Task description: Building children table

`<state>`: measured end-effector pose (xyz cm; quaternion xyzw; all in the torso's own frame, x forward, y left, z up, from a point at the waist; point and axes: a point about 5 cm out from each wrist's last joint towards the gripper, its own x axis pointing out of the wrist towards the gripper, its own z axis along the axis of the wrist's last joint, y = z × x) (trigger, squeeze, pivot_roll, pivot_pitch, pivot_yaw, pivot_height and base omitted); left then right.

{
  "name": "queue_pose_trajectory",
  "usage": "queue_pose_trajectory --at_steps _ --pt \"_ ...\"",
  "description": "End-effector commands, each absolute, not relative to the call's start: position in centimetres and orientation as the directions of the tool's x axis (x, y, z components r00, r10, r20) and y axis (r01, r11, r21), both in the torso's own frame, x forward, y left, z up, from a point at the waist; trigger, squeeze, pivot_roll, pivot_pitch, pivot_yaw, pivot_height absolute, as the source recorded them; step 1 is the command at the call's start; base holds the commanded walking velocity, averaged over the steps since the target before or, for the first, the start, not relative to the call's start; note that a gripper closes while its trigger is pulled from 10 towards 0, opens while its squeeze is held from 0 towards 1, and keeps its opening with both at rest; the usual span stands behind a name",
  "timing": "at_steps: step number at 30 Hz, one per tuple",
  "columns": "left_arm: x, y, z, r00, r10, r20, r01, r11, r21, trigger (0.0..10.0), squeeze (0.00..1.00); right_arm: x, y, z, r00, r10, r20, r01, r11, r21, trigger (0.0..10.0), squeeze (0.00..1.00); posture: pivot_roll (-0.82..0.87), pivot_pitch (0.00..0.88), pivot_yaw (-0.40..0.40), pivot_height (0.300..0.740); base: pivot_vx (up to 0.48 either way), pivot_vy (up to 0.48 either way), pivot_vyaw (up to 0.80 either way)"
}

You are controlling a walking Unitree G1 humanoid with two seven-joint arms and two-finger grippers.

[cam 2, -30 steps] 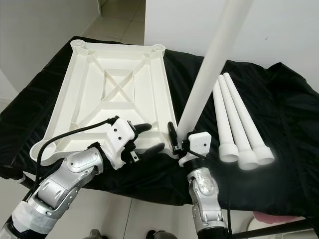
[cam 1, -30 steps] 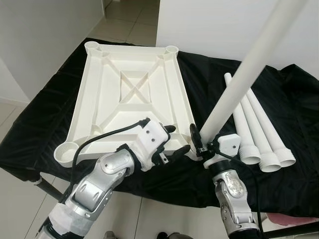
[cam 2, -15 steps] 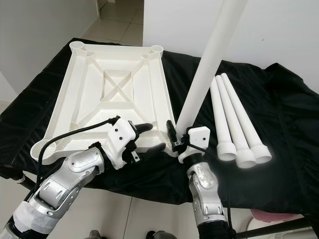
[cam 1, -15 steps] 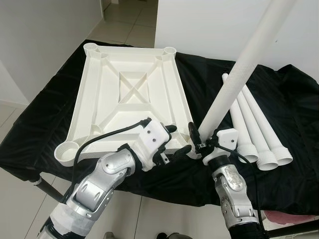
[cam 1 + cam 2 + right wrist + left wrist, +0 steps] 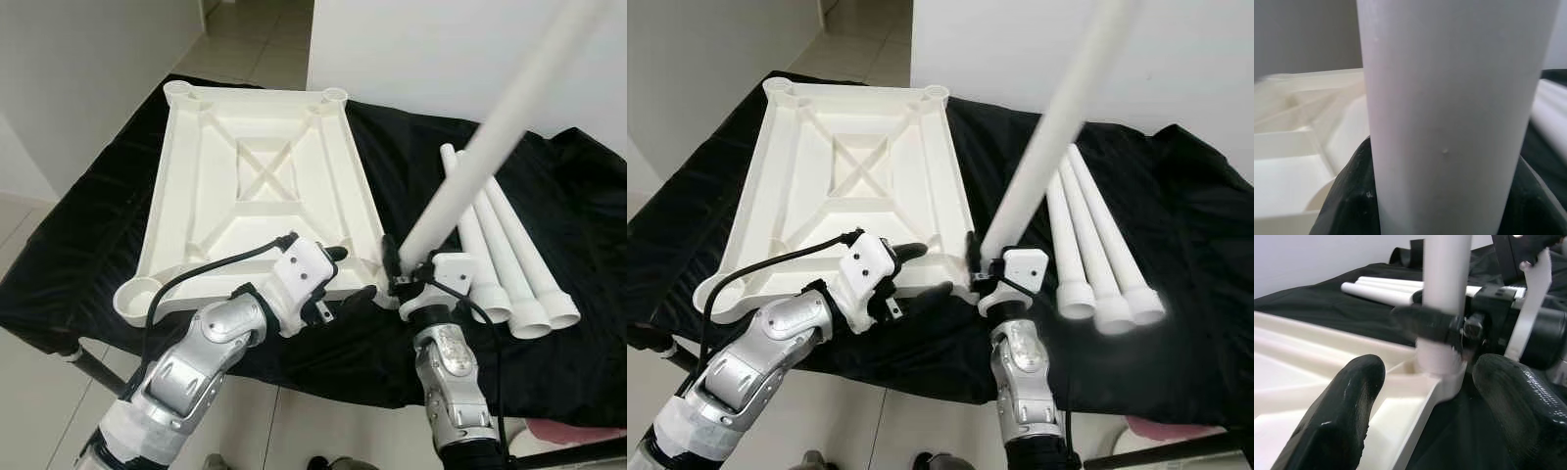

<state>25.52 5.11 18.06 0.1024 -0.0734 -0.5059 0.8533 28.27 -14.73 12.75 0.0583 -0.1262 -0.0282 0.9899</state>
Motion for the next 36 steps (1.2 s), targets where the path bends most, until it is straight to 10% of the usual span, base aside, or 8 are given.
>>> queue_pose_trajectory --at_steps 1,23,24,32,33,36 --pt "25.3 5.0 17.8 0.451 -0.892 0.007 0.863 0.438 0.253 10.0 0.0 27.4 -16.8 9.1 0.97 -0.239 0.05 0.234 0.968 0.092 10.0 0.0 0.03 0.128 -0.056 0.74 0.0 0.0 0.0" --pt "25.1 5.0 17.7 0.442 -0.897 0.004 0.866 0.428 0.258 10.0 0.0 28.7 -17.2 9.4 0.927 -0.372 0.043 0.367 0.926 0.094 10.0 0.0 0.04 0.102 -0.058 0.74 0.0 0.0 0.0" --pt "25.1 5.0 17.7 0.443 -0.897 0.004 0.866 0.428 0.258 10.0 0.0 28.6 -17.1 9.6 0.936 -0.348 0.059 0.34 0.934 0.11 10.0 1.0 0.04 0.102 -0.058 0.74 0.0 0.0 0.0" --pt "25.1 5.0 17.8 0.445 -0.895 0.005 0.864 0.431 0.26 10.0 0.0 28.4 -17.0 11.2 0.962 -0.179 0.205 0.16 0.981 0.108 10.0 1.0 0.05 0.099 -0.059 0.74 0.0 0.0 0.0" --pt "25.1 5.0 17.8 0.445 -0.895 0.005 0.864 0.431 0.261 10.0 0.0 28.4 -17.1 11.6 0.964 -0.146 0.222 0.122 0.986 0.117 10.0 0.0 0.05 0.1 -0.058 0.74 0.0 0.0 0.0" --pt "25.1 4.9 17.8 0.444 -0.896 0.007 0.865 0.43 0.26 10.0 0.0 28.8 -17.7 12.5 0.962 -0.053 0.268 0.03 0.995 0.09 10.0 0.0 0.04 0.102 -0.055 0.74 0.0 0.0 0.0"
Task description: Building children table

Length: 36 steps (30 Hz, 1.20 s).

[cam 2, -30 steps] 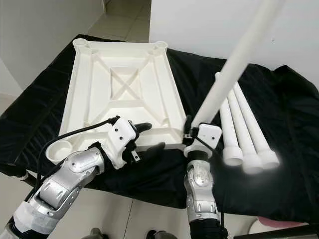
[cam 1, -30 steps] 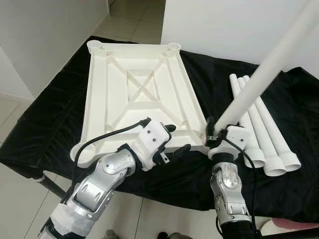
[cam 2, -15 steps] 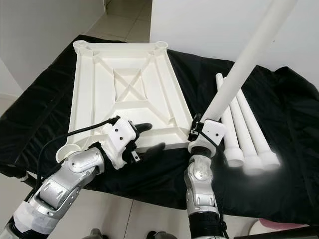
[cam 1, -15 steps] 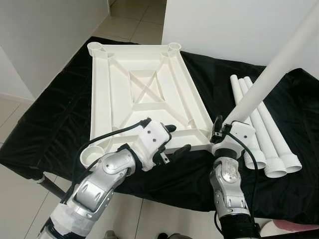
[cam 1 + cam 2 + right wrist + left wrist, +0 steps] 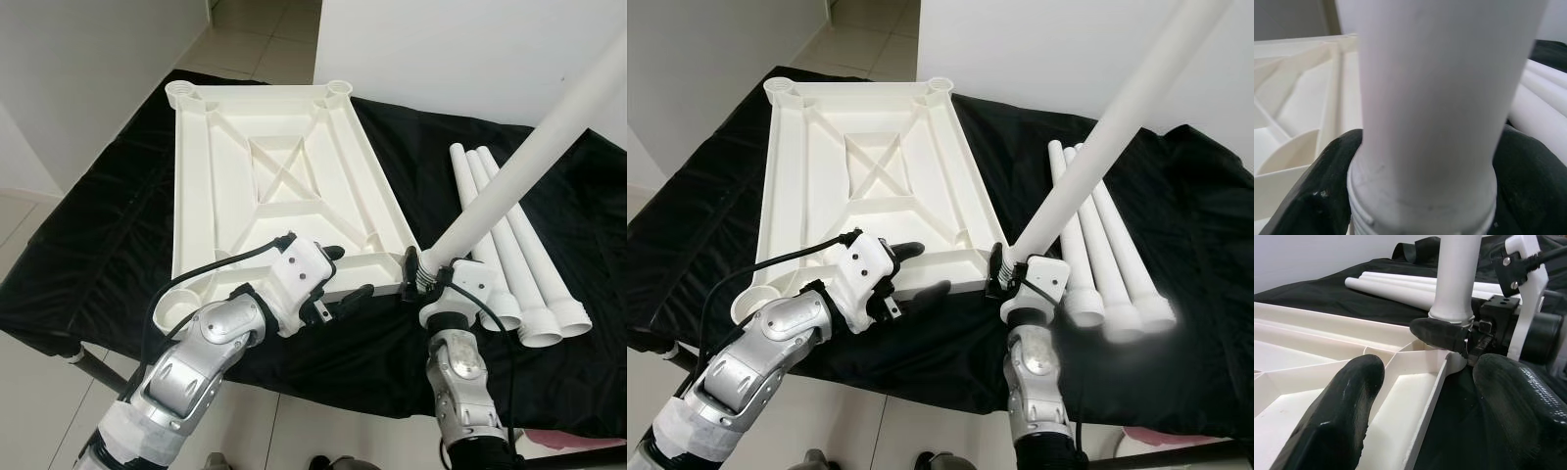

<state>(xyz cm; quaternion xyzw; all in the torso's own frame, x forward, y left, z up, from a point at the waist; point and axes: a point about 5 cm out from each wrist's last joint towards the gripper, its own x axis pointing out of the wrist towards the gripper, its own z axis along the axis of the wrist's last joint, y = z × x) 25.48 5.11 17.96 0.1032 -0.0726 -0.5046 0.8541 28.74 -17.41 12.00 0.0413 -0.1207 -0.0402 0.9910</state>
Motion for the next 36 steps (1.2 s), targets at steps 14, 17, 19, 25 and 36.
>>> queue_pose_trajectory --at_steps 14,17,19,25,36 --pt "25.4 4.4 18.0 0.44 -0.898 0.022 0.866 0.431 0.254 10.0 0.0 31.6 -20.0 17.6 0.893 0.198 0.405 -0.21 0.978 -0.014 3.3 0.0 0.02 0.111 -0.053 0.74 0.0 0.0 0.0" --pt "25.5 4.3 18.1 0.442 -0.897 0.026 0.864 0.434 0.256 10.0 0.0 32.2 -20.2 18.6 0.876 0.234 0.422 -0.25 0.968 -0.019 0.0 0.0 0.02 0.111 -0.058 0.74 0.0 0.0 0.0" --pt "25.6 4.2 18.1 0.448 -0.894 0.03 0.86 0.439 0.259 10.0 0.0 32.5 -20.3 18.9 0.869 0.261 0.42 -0.273 0.962 -0.033 0.0 0.0 0.02 0.111 -0.062 0.74 0.0 0.0 0.0" --pt "25.6 4.3 18.2 0.458 -0.888 0.037 0.855 0.451 0.257 10.0 0.0 32.6 -19.5 18.8 0.857 0.309 0.412 -0.326 0.945 -0.031 0.0 0.0 0.03 0.115 -0.076 0.74 0.0 0.0 0.0" --pt "26.2 4.6 19.2 0.467 -0.881 0.079 0.855 0.473 0.213 10.0 0.0 31.7 -18.2 18.0 0.838 0.365 0.405 -0.397 0.918 -0.004 10.0 0.0 0.03 0.116 -0.074 0.74 0.0 0.0 0.0"
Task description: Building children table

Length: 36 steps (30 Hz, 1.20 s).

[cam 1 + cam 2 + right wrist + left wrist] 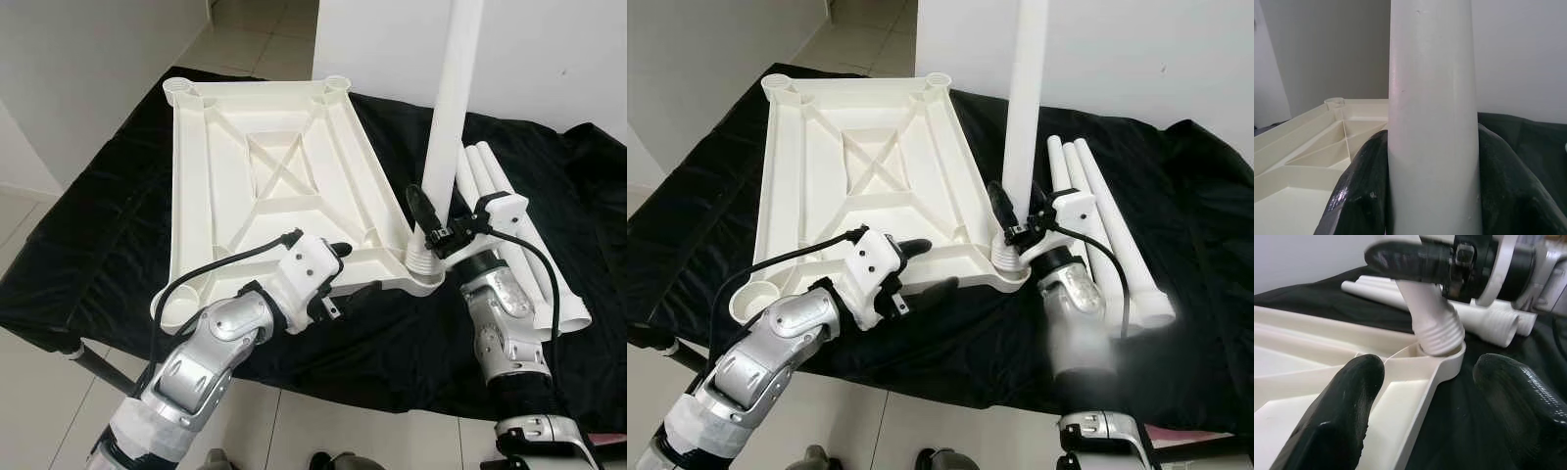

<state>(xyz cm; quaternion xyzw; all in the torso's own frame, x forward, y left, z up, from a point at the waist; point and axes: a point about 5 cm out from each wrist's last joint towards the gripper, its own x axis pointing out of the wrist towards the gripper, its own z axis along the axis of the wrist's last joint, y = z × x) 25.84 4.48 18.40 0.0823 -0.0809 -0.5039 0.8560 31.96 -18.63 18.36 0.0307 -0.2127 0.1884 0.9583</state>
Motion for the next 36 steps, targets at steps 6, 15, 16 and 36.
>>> queue_pose_trajectory --at_steps 6,15,16,36 --pt "27.6 5.0 21.5 0.42 -0.894 0.156 0.897 0.435 0.079 10.0 1.0 30.8 -17.3 18.4 0.81 0.441 0.388 -0.467 0.884 -0.029 10.0 0.0 0.03 0.111 -0.071 0.74 0.0 0.0 0.0" --pt "28.9 4.3 25.7 0.275 -0.926 0.258 0.96 0.248 -0.133 10.0 0.0 27.5 -16.3 18.3 0.676 0.671 0.305 -0.7 0.714 -0.018 10.0 0.0 0.01 0.1 -0.047 0.74 0.0 0.0 0.0" --pt "28.9 4.3 25.7 0.275 -0.926 0.258 0.96 0.248 -0.133 10.0 0.0 27.5 -16.3 18.3 0.676 0.671 0.305 -0.7 0.714 -0.018 10.0 0.0 0.01 0.1 -0.047 0.74 0.0 0.0 0.0" --pt "30.4 3.6 28.8 0.158 -0.939 0.307 0.969 0.088 -0.231 10.0 0.0 26.1 -14.6 18.3 0.52 0.824 0.222 -0.848 0.529 0.022 10.0 0.0 0.0 0.093 -0.04 0.74 0.0 0.0 0.0"
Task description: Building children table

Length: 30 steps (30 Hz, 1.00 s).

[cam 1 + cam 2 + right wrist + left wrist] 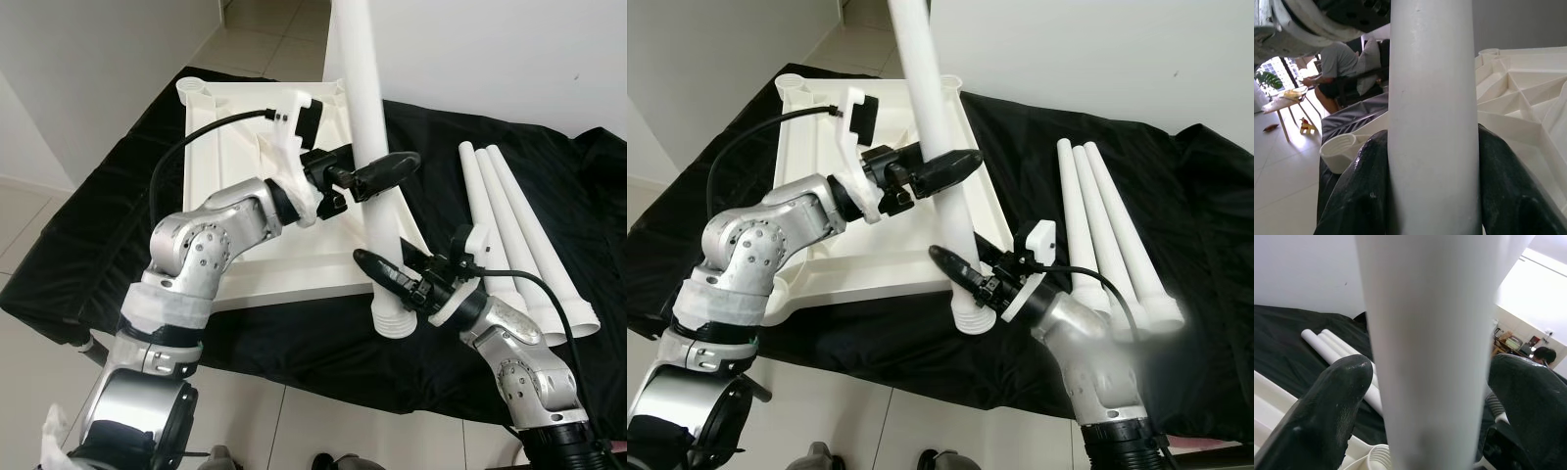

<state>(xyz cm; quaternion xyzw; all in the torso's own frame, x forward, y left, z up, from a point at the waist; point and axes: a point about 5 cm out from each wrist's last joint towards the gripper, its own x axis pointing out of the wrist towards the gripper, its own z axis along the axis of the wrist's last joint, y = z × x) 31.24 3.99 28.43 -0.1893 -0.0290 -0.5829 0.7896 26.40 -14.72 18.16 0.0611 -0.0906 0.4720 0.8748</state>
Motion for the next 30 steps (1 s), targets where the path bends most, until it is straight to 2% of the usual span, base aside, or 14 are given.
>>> queue_pose_trajectory --at_steps 1,6,7,8,9,18,23,24,25,26,28,29,30 --pt "30.4 3.6 28.8 0.158 -0.939 0.307 0.969 0.088 -0.231 10.0 0.0 26.1 -14.6 18.3 0.52 0.824 0.222 -0.848 0.529 0.022 10.0 0.0 0.0 0.093 -0.04 0.74 0.0 0.0 0.0" --pt "30.8 3.8 29.4 0.153 -0.935 0.32 0.965 0.072 -0.251 10.0 0.0 25.8 -14.4 18.3 0.492 0.844 0.212 -0.868 0.495 0.043 10.0 0.0 0.0 0.092 -0.041 0.74 0.0 0.0 0.0" --pt "30.8 3.9 29.6 0.144 -0.933 0.331 0.966 0.06 -0.251 5.5 0.0 25.8 -14.4 18.3 0.49 0.845 0.212 -0.869 0.492 0.048 10.0 0.0 0.0 0.092 -0.041 0.74 0.0 0.0 0.0" --pt "30.8 3.9 29.6 0.144 -0.933 0.331 0.966 0.06 -0.251 5.5 0.0 25.8 -14.4 18.3 0.49 0.845 0.212 -0.869 0.492 0.048 10.0 0.0 0.0 0.092 -0.041 0.74 0.0 0.0 0.0" --pt "30.9 4.2 29.9 0.139 -0.924 0.355 0.966 0.049 -0.253 0.0 0.0 25.8 -14.5 18.3 0.493 0.844 0.211 -0.868 0.495 0.05 10.0 0.0 0.0 0.093 -0.038 0.74 0.0 0.0 0.0" --pt "31.2 4.5 30.3 0.139 -0.918 0.372 0.97 0.05 -0.239 0.0 0.0 25.8 -14.5 18.4 0.515 0.827 0.225 -0.856 0.512 0.077 10.0 0.0 0.0 0.091 -0.034 0.74 0.0 0.0 0.0" --pt "31.3 4.3 30.5 0.163 -0.927 0.338 0.971 0.09 -0.221 0.0 0.0 26.3 -14.7 18.4 0.549 0.805 0.225 -0.835 0.54 0.103 10.0 0.0 0.0 0.086 -0.033 0.74 0.0 0.0 0.0" --pt "31.4 4.0 30.6 0.184 -0.936 0.3 0.972 0.129 -0.196 3.1 0.0 26.6 -14.8 18.5 0.571 0.79 0.224 -0.82 0.56 0.117 10.0 0.0 0.0 0.084 -0.033 0.74 0.0 0.0 0.0" --pt "31.4 4.0 30.6 0.184 -0.936 0.3 0.972 0.129 -0.196 3.1 0.0 26.6 -14.8 18.5 0.571 0.79 0.224 -0.82 0.56 0.117 10.0 0.0 0.0 0.084 -0.033 0.74 0.0 0.0 0.0" --pt "31.5 3.7 31.0 0.197 -0.941 0.275 0.972 0.15 -0.184 10.0 0.0 27.0 -15.0 18.7 0.593 0.771 0.233 -0.804 0.582 0.123 10.0 0.87 0.0 0.083 -0.032 0.74 0.0 0.0 0.0" --pt "31.5 3.5 31.3 0.206 -0.943 0.261 0.971 0.163 -0.176 10.0 0.0 27.3 -15.2 18.9 0.607 0.758 0.241 -0.794 0.595 0.128 10.0 0.87 0.0 0.083 -0.032 0.74 0.0 0.0 0.0" --pt "31.6 3.4 31.7 0.218 -0.942 0.257 0.968 0.175 -0.18 10.0 0.0 27.6 -15.3 19.2 0.62 0.743 0.253 -0.783 0.608 0.134 10.0 1.0 0.0 0.082 -0.03 0.74 0.0 0.0 0.0" --pt "31.8 3.4 32.4 0.236 -0.939 0.25 0.965 0.196 -0.177 10.0 0.0 27.8 -15.4 19.5 0.627 0.734 0.261 -0.777 0.615 0.137 10.0 1.0 0.0 0.082 -0.029 0.74 0.0 0.0 0.0"
